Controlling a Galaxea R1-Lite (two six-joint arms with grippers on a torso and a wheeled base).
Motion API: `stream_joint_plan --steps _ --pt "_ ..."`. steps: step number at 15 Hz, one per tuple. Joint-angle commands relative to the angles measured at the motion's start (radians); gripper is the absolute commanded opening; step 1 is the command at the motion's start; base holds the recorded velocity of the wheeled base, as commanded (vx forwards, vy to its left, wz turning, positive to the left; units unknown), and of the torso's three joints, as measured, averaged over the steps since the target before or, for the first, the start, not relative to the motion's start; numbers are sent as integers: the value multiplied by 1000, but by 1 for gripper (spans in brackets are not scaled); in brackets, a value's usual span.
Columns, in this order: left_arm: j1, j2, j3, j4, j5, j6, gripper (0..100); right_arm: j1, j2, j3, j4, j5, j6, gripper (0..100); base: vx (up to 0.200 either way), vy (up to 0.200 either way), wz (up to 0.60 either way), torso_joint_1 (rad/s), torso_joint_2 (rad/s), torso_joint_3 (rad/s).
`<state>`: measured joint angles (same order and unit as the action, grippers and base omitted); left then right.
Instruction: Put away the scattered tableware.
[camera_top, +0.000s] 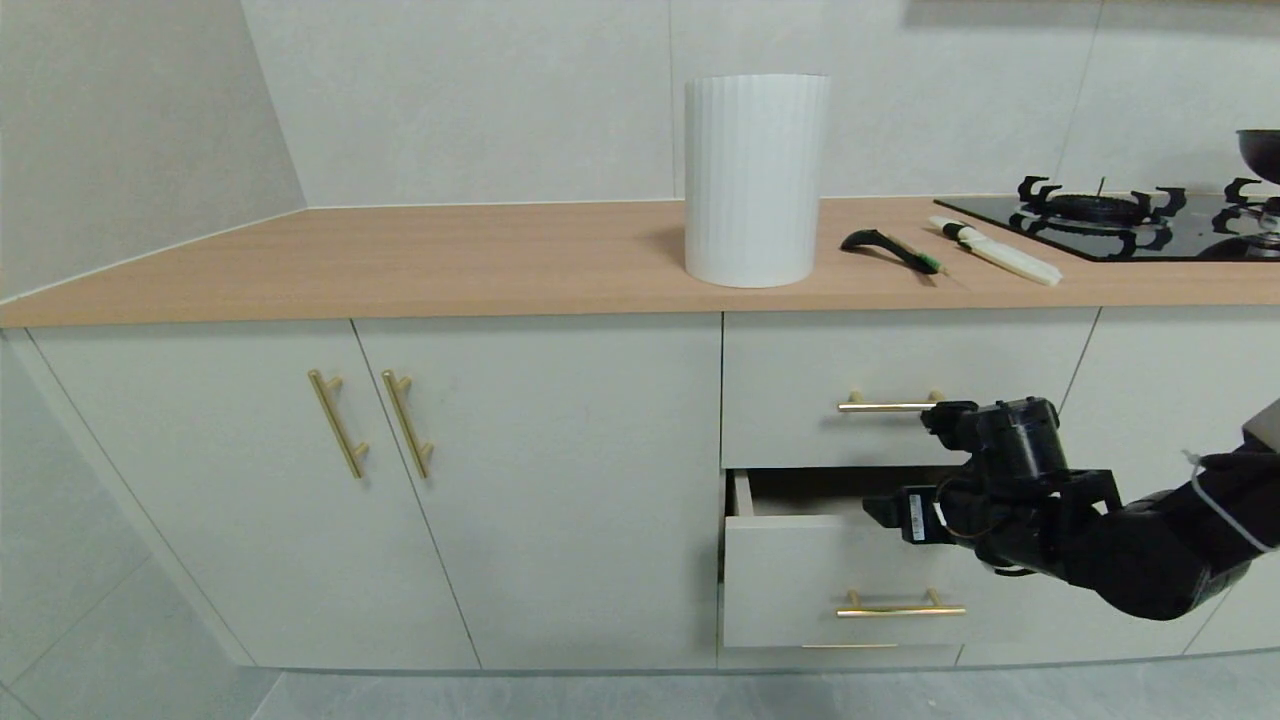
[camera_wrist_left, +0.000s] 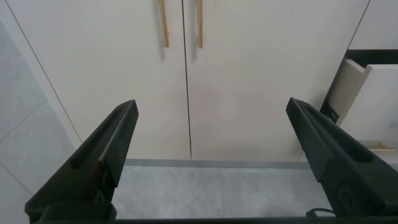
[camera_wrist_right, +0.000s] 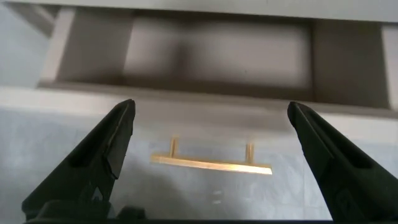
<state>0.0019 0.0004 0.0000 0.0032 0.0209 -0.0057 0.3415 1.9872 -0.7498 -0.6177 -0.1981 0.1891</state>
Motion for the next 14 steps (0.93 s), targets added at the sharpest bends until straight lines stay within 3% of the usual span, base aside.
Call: stream_joint_plan --steps 1,7,14 --pt "1 0 0 0 1 0 100 1 88 -2 -47 -37 6 100 0 0 0 0 0 0" --pt "0 0 0 0 1 0 100 1 90 23 -60 -58 -5 100 0 0 0 0 0 0" --pt "1 0 0 0 1 0 100 1 -1 21 116 -52 -20 100 0 0 0 0 0 0"
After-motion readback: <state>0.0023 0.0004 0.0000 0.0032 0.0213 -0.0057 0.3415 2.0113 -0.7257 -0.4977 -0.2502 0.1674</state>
